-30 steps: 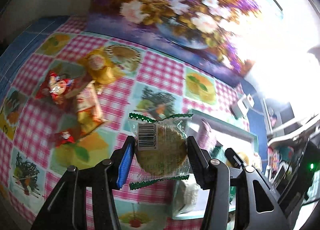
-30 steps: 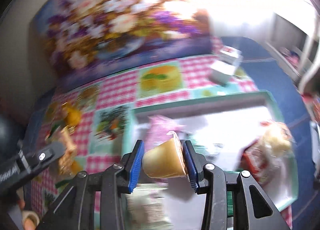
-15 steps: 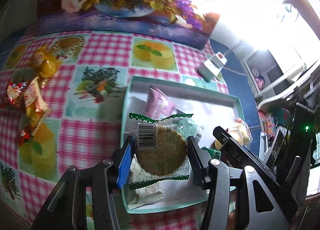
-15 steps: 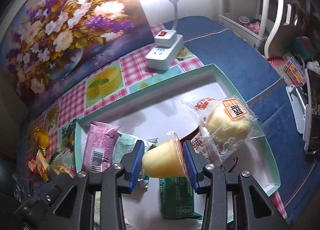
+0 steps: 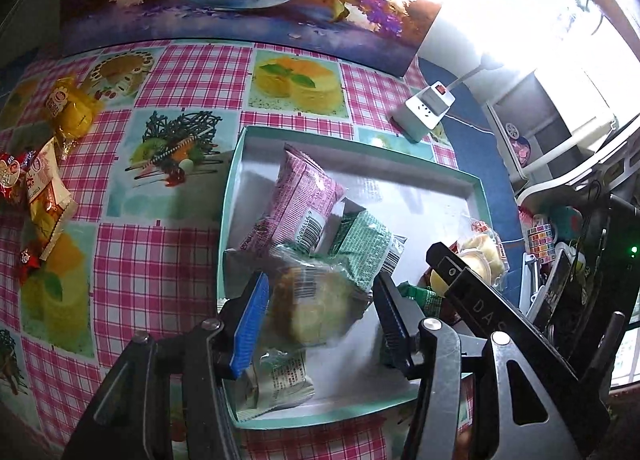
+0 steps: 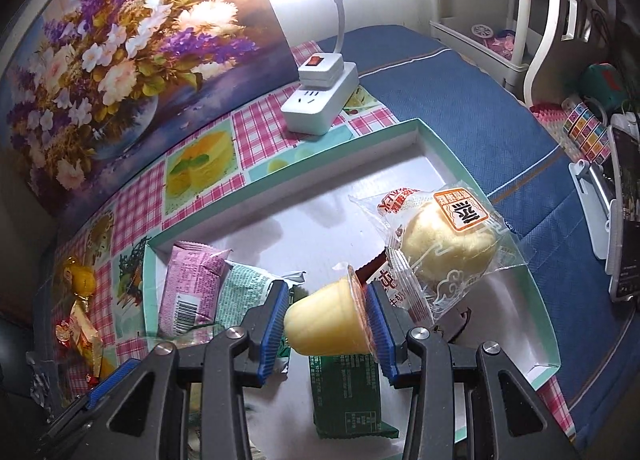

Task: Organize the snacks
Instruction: 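Carry the cracker pack and jelly cup over the white tray and open both grippers, then move both grippers back over the remaining snack pile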

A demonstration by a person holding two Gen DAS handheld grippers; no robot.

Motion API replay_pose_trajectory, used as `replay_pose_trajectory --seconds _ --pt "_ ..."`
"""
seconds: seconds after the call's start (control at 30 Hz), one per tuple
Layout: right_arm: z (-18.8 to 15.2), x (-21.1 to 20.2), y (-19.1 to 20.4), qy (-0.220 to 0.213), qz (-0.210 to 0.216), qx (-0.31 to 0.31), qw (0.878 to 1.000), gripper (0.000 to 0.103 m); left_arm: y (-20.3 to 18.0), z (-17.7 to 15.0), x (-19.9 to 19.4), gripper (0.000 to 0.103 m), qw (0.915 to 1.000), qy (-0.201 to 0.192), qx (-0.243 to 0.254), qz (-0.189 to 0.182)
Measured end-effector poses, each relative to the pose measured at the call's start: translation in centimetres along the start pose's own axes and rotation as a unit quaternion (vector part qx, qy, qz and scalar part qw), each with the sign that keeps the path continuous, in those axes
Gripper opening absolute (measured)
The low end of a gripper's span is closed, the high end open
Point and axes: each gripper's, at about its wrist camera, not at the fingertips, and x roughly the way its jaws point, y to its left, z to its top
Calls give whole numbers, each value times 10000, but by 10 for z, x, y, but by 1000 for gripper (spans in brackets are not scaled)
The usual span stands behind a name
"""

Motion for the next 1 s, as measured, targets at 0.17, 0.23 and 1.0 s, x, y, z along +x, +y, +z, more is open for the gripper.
replay_pose_trajectory --seconds 0.17,0.23,1.0 --pt "0 0 0 -4 -16 -22 10000 43 1 0 0 58 10000 -8 13 12" --pt "0 0 1 -1 -27 -34 10000 43 3 1 -1 62 10000 -39 3 67" --pt "0 3 14 78 -62 -380 9992 44 41 10 -17 88 9950 -544 -467 698"
